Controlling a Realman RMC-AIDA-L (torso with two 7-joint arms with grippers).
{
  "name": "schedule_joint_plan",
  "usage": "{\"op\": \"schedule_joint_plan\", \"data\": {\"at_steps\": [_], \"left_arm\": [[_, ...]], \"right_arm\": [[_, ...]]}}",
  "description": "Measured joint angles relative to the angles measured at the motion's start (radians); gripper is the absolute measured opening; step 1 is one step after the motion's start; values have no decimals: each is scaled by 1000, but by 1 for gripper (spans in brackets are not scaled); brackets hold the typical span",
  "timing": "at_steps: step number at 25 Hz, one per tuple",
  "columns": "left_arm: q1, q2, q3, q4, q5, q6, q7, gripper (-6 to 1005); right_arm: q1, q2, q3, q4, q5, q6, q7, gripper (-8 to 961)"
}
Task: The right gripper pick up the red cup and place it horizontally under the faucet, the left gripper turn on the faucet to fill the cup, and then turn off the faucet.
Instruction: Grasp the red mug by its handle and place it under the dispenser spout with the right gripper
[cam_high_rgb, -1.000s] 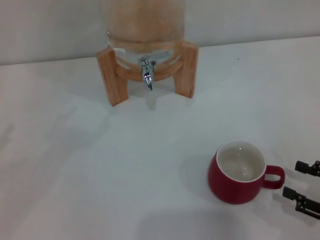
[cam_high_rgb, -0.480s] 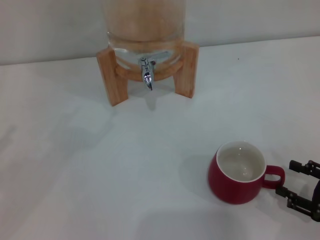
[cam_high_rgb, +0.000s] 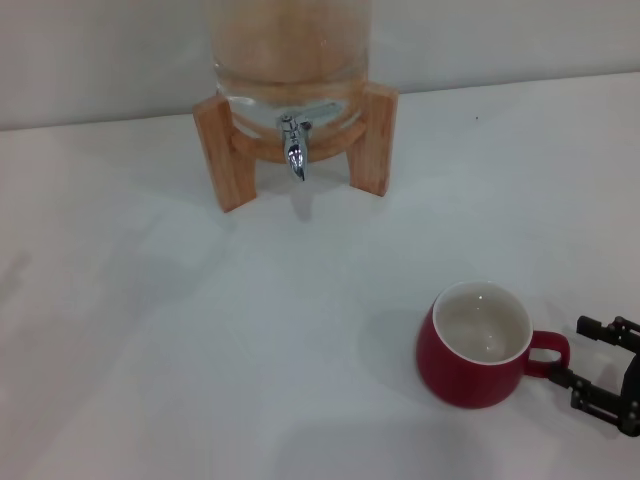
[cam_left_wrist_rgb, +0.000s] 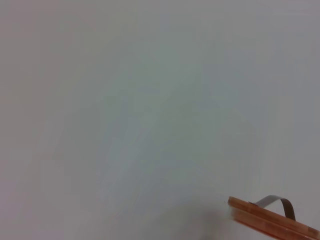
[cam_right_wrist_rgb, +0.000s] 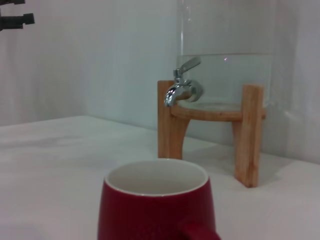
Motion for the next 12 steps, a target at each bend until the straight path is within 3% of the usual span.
{"op": "schedule_joint_plan", "data": {"at_steps": [12], "left_arm": [[2, -2, 0, 1, 0, 0, -2, 876]], "right_arm": [[5, 0, 1, 12, 28, -15, -2, 598]]}}
